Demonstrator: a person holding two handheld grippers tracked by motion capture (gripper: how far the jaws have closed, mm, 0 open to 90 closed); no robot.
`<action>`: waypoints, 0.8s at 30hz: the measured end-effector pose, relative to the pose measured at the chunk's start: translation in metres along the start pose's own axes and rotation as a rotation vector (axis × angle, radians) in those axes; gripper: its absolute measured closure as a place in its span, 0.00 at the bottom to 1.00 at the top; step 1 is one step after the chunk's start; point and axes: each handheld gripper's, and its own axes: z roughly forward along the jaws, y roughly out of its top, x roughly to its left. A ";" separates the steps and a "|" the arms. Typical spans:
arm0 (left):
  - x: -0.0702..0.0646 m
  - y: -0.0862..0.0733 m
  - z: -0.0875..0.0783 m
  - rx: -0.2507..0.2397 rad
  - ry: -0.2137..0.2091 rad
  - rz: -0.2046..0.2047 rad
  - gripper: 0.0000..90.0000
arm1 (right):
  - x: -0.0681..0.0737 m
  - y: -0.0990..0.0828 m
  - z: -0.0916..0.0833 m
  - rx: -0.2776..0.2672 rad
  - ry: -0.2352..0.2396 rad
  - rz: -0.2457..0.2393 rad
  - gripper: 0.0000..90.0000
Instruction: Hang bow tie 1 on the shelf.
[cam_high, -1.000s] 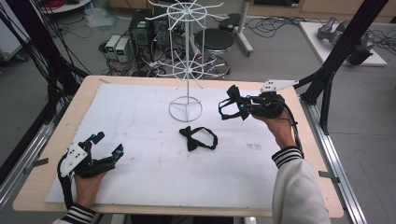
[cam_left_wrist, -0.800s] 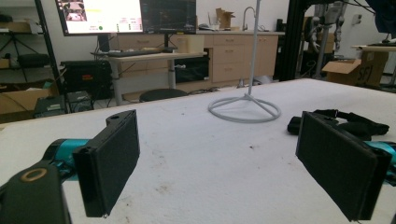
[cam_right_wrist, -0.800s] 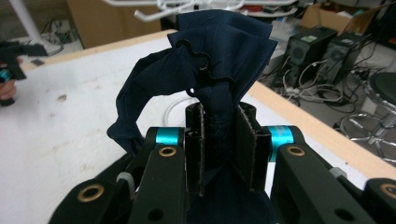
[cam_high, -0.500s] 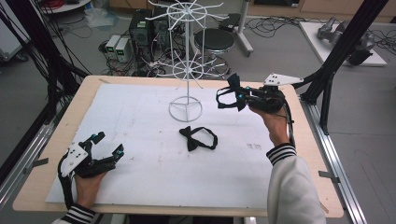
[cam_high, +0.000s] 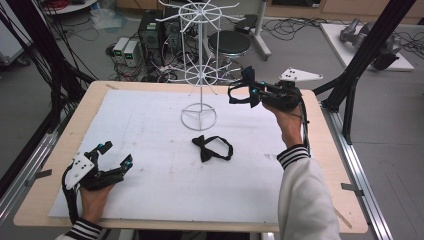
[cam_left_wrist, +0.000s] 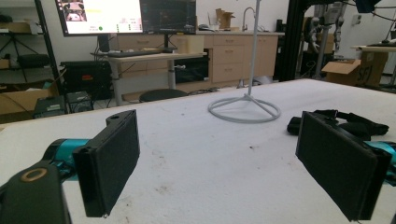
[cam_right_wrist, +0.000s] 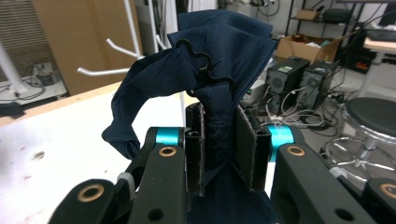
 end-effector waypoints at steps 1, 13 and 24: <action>0.000 0.000 0.000 0.001 0.000 0.001 0.16 | 0.000 0.001 0.001 -0.002 -0.003 -0.002 0.83; 0.000 0.000 0.000 0.001 0.000 0.001 0.16 | -0.002 0.006 0.013 -0.014 -0.042 0.015 0.83; 0.000 0.000 0.000 0.001 -0.001 0.001 0.16 | -0.007 0.009 0.024 -0.033 -0.076 0.041 0.83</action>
